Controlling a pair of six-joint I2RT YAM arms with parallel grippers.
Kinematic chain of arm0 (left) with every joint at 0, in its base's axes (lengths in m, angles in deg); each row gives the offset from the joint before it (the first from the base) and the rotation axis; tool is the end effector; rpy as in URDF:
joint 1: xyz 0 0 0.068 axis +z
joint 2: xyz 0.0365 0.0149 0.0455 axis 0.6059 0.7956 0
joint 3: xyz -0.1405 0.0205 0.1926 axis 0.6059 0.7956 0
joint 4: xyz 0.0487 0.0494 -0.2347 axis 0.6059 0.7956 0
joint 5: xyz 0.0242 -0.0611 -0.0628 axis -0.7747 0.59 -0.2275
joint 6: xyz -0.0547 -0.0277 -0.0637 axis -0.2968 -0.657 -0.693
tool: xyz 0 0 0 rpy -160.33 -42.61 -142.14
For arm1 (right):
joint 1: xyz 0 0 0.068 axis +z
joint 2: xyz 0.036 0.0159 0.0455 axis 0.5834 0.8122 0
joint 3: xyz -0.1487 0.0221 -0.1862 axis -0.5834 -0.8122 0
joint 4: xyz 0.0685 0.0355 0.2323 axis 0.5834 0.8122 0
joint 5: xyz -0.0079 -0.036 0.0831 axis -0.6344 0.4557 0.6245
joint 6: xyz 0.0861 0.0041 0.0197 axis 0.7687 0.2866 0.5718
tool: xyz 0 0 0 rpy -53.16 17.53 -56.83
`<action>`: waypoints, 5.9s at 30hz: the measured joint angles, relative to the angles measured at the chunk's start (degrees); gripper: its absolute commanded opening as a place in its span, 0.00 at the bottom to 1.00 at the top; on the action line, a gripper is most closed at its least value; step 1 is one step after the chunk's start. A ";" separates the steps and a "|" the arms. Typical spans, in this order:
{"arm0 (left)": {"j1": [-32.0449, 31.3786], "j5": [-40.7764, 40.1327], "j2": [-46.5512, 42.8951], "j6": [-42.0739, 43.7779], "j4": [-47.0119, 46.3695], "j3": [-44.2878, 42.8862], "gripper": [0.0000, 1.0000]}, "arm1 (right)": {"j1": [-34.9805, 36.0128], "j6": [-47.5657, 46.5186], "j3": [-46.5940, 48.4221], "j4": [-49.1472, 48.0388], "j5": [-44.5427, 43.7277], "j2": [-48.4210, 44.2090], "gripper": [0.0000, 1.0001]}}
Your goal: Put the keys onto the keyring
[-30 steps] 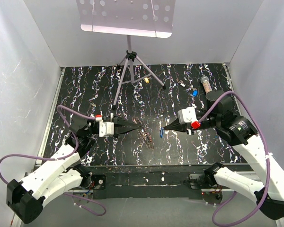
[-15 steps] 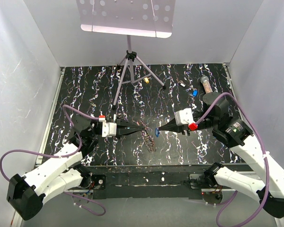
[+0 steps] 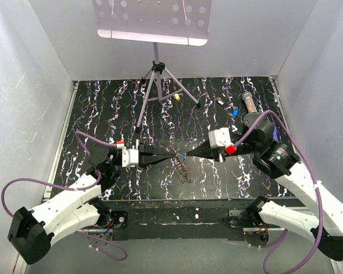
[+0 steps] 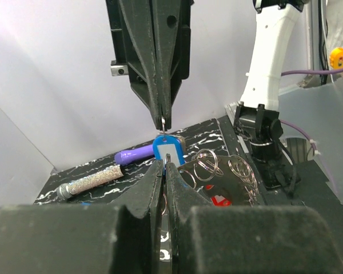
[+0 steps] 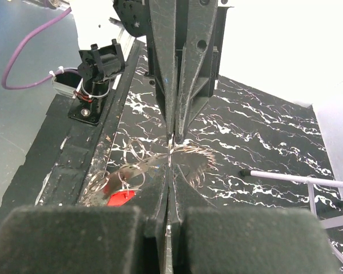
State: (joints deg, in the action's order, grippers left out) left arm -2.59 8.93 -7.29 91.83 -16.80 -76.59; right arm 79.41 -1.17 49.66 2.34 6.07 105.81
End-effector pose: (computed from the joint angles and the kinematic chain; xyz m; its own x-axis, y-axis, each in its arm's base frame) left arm 0.1261 -0.1877 0.3213 0.3676 -0.2596 -0.8930 0.9247 -0.0001 0.3807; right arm 0.1138 0.1910 0.3777 0.4068 -0.0536 -0.9119 -0.9121 -0.0800 -0.4022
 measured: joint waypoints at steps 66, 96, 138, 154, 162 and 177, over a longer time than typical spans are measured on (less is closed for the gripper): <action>-0.37 -4.98 0.90 -6.58 -10.05 2.56 0.00 | 1.79 3.54 -2.51 -7.32 -2.25 0.61 0.01; -0.37 -5.18 0.37 -6.10 -9.51 2.56 0.00 | 2.16 3.61 -2.29 -7.50 -2.58 0.66 0.01; -0.37 -6.29 -0.13 -4.57 -7.26 2.58 0.00 | 2.64 4.79 -2.14 -8.48 -3.89 1.38 0.01; -0.37 -6.71 -0.61 -3.15 -7.10 2.60 0.00 | 2.64 3.74 -2.10 -7.58 -4.79 1.33 0.01; -0.37 -6.91 -0.61 -3.02 -6.99 2.60 0.00 | 2.64 3.50 -1.99 -7.23 -5.25 1.27 0.01; -0.37 -7.08 -0.72 -2.67 -6.36 2.60 0.00 | 2.64 3.28 -1.53 -7.19 -5.40 0.63 0.01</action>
State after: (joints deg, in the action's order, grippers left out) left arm -2.96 1.85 -8.01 89.17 -23.16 -73.99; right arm 82.06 2.11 48.13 -4.85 0.68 106.44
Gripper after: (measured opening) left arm 0.020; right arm 0.022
